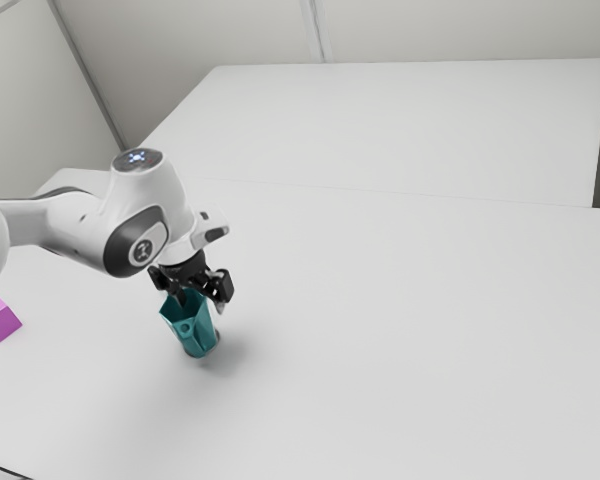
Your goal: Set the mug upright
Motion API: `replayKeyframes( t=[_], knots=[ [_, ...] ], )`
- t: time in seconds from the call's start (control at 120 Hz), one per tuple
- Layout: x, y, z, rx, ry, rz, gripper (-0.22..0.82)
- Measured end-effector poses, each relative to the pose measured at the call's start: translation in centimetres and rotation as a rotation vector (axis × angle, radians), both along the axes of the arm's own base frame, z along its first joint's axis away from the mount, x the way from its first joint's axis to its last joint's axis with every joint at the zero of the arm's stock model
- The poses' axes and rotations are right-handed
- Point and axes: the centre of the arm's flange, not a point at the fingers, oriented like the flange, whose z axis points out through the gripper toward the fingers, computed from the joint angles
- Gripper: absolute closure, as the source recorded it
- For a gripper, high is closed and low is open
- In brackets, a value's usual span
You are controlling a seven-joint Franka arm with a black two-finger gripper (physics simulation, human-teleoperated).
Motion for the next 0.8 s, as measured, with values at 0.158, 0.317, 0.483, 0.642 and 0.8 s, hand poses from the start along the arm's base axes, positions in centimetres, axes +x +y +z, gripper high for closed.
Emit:
replayKeyframes(
  t=[0.158, 0.317, 0.483, 0.642, 0.8],
  knots=[
    [1.2, -0.2, 2.4, 0.0, -0.027, -0.001, 0.08],
    [3.0, -0.9, 6.0, -0.019, -0.011, 0.018, 0.05],
    [4.3, -1.7, 7.7, -0.016, 0.043, 0.021, 0.03],
    [5.9, -2.4, 10.1, -0.027, 0.077, 0.025, 0.02],
    [7.2, -2.7, 12.8, -0.034, 0.072, 0.027, 0.02]
  ],
)
